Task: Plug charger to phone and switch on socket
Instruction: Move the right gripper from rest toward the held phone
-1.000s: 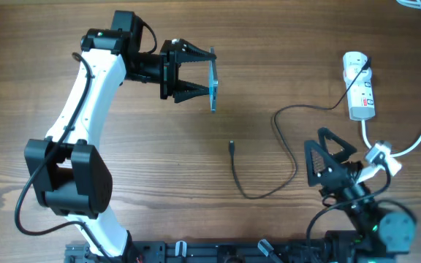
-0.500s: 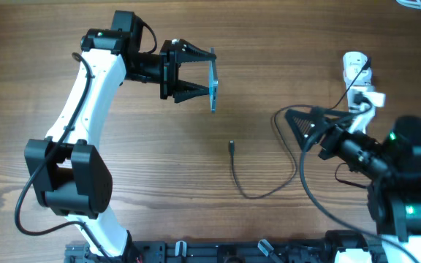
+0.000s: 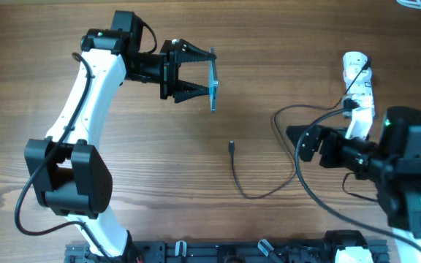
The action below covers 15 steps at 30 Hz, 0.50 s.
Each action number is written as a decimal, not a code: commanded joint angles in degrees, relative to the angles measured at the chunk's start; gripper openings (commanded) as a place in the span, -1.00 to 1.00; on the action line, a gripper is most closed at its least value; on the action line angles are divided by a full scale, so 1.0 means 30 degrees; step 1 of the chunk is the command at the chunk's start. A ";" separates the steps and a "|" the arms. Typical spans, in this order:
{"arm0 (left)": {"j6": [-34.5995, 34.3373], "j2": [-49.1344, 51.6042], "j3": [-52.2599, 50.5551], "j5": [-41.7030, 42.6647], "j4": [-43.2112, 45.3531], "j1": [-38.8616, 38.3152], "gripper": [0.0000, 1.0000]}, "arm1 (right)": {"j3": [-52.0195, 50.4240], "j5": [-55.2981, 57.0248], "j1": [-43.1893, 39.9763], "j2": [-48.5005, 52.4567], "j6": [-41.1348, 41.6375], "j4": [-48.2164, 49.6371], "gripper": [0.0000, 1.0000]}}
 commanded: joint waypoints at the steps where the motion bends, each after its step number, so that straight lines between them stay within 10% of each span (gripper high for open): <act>1: -0.0175 -0.0525 0.0481 0.1071 0.0007 0.0000 0.34 | 0.3475 0.3570 0.1399 0.0721 -0.0976 -0.2222 0.95; 15: -0.0175 -0.0525 0.0481 0.1071 0.0000 0.0007 0.34 | 0.6623 1.0666 0.6273 0.3155 0.3249 -0.4211 0.99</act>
